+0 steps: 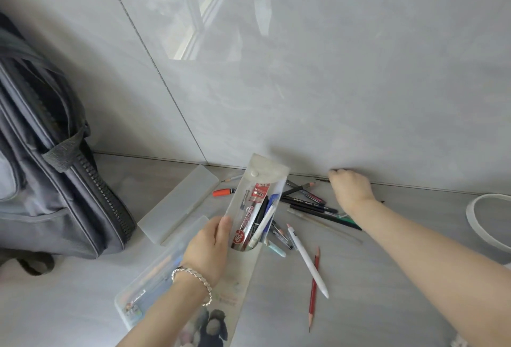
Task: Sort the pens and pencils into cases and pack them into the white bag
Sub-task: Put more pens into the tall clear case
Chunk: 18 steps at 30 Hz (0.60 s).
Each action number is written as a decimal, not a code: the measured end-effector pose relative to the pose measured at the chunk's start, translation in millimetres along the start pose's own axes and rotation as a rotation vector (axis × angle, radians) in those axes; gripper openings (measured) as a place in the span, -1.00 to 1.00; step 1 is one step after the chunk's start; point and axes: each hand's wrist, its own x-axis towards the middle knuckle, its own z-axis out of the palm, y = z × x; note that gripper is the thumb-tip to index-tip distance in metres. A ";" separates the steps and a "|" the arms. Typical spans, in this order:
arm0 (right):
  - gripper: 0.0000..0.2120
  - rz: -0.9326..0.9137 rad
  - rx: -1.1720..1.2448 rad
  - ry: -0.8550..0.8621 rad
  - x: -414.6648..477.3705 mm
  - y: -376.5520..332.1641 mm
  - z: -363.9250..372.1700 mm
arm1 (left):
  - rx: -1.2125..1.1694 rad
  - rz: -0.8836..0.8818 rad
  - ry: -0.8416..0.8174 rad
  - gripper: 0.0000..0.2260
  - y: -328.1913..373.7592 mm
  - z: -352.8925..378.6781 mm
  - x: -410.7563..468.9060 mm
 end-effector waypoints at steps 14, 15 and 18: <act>-0.68 -0.035 0.448 -0.111 -5.6 -5.3 13.7 | -0.038 -0.034 0.015 -0.69 -13.7 -15.3 -9.7; -0.65 -0.038 0.428 -0.140 -5.8 -10.4 15.5 | -0.035 -0.036 0.015 -0.69 -14.0 -15.5 -10.4; -0.58 0.016 0.360 -0.183 -5.9 -20.2 22.7 | -0.018 -0.028 0.002 -0.68 -14.0 -16.1 -13.0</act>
